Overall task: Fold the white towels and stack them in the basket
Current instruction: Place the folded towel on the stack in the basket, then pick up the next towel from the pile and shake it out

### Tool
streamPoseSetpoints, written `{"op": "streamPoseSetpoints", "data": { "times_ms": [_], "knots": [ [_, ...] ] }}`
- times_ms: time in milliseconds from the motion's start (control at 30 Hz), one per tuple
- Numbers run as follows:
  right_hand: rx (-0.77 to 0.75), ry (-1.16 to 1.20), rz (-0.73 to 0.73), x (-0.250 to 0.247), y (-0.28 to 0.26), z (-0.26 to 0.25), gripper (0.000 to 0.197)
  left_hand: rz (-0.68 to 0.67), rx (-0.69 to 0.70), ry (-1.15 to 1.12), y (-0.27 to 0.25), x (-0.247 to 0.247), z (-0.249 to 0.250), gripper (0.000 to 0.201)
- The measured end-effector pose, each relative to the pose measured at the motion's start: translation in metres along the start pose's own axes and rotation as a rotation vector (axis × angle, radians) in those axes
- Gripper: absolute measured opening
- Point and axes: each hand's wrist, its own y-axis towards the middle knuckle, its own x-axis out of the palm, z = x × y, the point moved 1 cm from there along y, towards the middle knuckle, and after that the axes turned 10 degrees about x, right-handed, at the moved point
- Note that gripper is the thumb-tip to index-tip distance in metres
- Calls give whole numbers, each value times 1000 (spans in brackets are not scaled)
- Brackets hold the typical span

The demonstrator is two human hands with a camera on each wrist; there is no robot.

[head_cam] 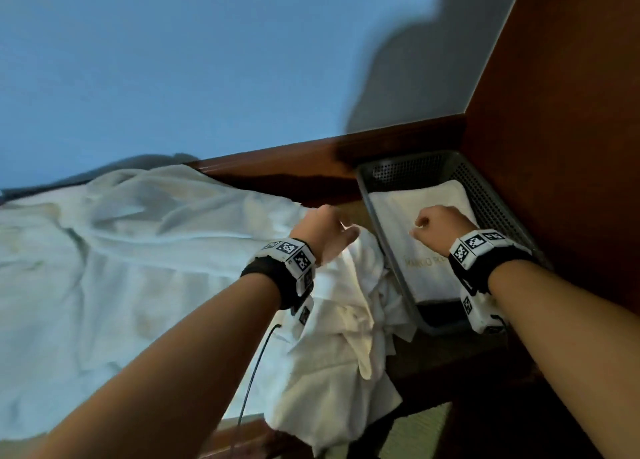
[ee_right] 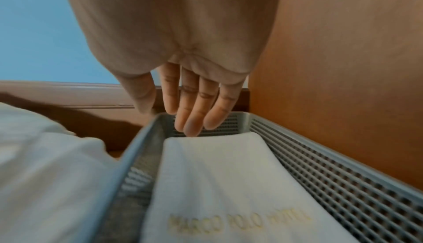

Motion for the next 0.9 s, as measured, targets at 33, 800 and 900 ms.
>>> {"op": "streamPoseSetpoints", "data": {
  "times_ms": [33, 800, 900],
  "knots": [
    [-38, 12, 6, 1, -13, -20, 16, 39, -7, 10, -18, -23, -12, 23],
    [-561, -36, 2, 119, -241, -446, 18, 245, -264, 412, -323, -293, -273, 19],
    [-524, -11, -11, 127, -221, -472, 23, 224, -236, 396, -297, -298, -289, 22]
  ]
}}
